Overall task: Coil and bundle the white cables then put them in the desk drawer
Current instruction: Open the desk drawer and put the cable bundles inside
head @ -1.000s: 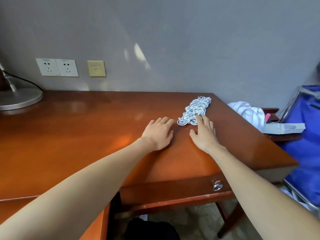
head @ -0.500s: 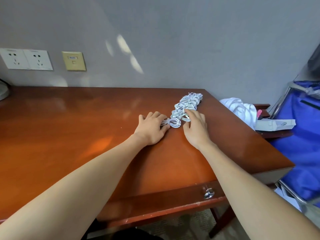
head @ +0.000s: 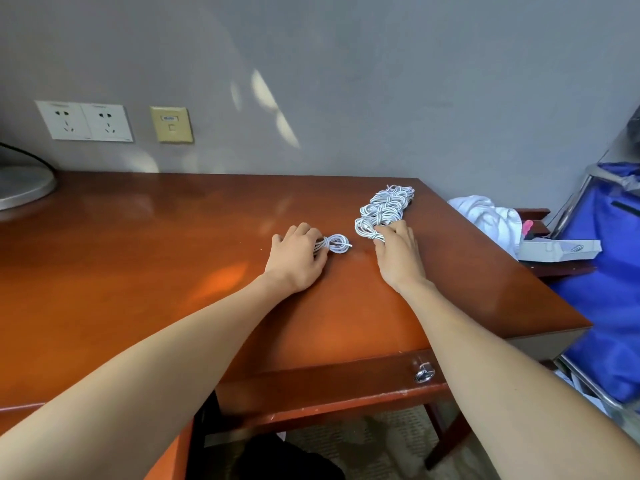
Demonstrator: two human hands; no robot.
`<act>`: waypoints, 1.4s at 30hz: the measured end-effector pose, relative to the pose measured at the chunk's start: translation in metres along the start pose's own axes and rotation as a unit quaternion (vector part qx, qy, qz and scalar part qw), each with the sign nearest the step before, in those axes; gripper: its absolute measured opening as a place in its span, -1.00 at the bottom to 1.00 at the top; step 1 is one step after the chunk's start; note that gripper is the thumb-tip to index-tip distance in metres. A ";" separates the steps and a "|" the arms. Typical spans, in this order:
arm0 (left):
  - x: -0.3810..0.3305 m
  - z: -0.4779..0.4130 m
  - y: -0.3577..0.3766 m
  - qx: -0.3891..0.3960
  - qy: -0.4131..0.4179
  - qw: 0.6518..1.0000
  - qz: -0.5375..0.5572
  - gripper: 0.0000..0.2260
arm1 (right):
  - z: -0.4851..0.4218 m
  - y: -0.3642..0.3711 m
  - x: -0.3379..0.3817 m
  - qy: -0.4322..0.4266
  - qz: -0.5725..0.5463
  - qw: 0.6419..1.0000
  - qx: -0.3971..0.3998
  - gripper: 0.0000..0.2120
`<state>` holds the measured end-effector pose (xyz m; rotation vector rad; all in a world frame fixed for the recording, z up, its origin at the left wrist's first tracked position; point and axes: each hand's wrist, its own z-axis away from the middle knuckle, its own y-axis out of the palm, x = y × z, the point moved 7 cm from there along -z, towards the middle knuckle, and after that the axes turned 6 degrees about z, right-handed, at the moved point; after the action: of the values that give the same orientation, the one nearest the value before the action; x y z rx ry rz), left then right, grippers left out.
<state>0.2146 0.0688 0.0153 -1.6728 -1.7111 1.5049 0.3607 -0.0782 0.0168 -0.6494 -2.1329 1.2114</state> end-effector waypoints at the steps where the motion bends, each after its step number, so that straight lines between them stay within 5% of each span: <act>1: 0.004 0.008 -0.007 -0.003 -0.002 1.000 -0.002 -0.72 | 0.005 -0.003 0.005 -0.005 -0.002 1.000 -0.002 -0.65; 26: 0.091 0.330 -0.220 -0.100 -0.062 0.983 -0.138 -0.79 | 0.241 -0.040 0.270 -0.226 -0.125 0.960 0.110 -0.71; 42: 0.133 0.383 -0.191 0.164 -0.235 0.957 -0.035 -0.72 | 0.316 -0.006 0.295 -0.244 -0.071 0.925 0.282 -0.75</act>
<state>-0.2300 0.0585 -0.0392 -1.1358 -1.5852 2.1391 -0.0694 -0.0706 -0.0312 0.0723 -1.9882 1.9392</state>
